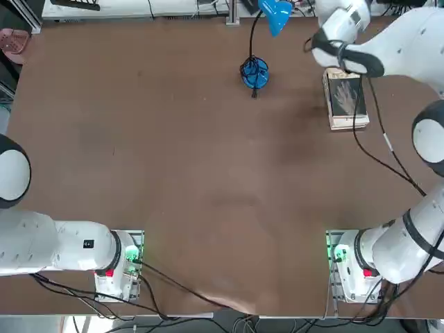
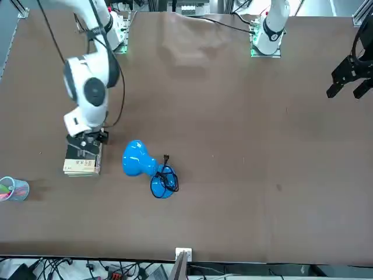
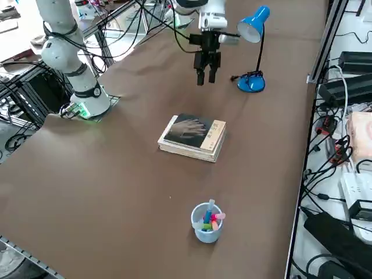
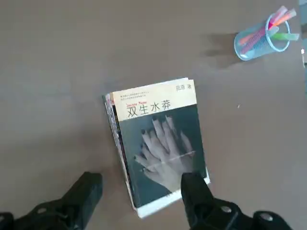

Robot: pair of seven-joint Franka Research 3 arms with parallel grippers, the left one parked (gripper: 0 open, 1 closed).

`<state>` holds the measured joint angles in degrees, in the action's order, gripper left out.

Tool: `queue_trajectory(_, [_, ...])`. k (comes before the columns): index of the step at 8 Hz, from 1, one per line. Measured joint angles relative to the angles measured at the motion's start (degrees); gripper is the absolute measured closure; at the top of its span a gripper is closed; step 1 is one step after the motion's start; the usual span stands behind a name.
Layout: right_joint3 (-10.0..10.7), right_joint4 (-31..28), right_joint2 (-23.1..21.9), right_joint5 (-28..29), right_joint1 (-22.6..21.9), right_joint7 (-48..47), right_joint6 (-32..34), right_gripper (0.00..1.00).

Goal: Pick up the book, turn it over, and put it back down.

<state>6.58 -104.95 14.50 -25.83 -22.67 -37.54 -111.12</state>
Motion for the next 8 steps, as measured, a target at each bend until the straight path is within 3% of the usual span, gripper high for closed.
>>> queue_trajectory(4, [0.2, 8.8, -2.1, 11.8, 5.1, 21.2, 8.9, 0.00])
queue_trajectory(6, [0.3, 10.6, -4.2, 18.6, 8.9, 30.5, 10.4, 0.00])
queue_trajectory(8, [0.3, 10.9, -7.0, 21.5, 10.9, 34.7, 12.5, 0.00])
